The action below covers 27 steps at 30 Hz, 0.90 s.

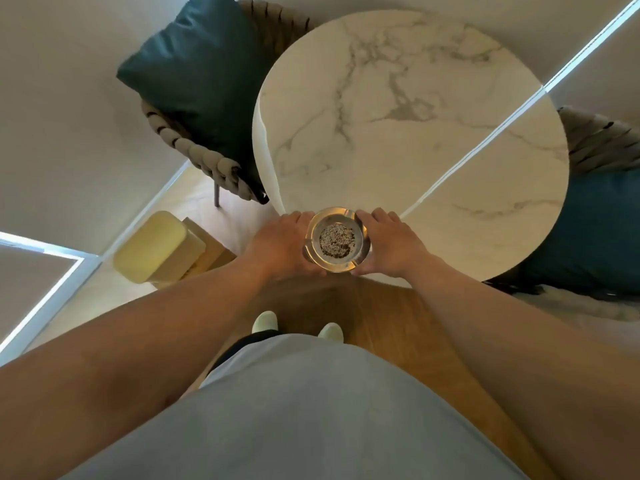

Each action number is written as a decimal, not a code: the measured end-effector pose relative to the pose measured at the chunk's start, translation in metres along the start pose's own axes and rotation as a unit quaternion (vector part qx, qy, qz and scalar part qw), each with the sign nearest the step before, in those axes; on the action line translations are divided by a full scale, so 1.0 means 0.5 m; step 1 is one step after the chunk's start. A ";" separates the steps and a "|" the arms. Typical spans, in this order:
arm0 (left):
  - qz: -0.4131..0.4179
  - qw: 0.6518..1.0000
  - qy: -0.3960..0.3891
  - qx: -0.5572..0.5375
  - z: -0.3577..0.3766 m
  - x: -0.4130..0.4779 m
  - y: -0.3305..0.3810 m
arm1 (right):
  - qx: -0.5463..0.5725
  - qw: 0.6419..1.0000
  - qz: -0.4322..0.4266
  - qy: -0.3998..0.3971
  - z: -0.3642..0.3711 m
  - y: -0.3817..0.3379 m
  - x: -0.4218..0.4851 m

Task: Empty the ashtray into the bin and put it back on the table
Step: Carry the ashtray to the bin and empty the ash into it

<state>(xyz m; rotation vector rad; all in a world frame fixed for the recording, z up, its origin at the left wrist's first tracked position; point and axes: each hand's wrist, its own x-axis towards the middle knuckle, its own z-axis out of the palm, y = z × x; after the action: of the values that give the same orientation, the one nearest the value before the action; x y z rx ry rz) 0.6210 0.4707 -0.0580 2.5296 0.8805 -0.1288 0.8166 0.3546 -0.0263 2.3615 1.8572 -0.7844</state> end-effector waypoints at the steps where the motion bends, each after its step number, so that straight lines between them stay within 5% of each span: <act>1: -0.007 1.000 0.003 -0.004 -0.001 -0.012 -0.011 | -0.005 1.000 -0.007 -0.004 0.004 -0.014 0.005; 27: -0.177 0.981 0.071 -0.026 -0.074 -0.384 -0.395 | -0.078 0.981 -0.177 -0.030 0.108 -0.515 0.165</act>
<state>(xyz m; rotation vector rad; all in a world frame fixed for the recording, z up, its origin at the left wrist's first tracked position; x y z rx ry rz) 0.3467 0.5152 -0.0572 2.3335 1.3696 -0.0348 0.5734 0.4840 -0.0360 1.9206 2.2541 -0.6915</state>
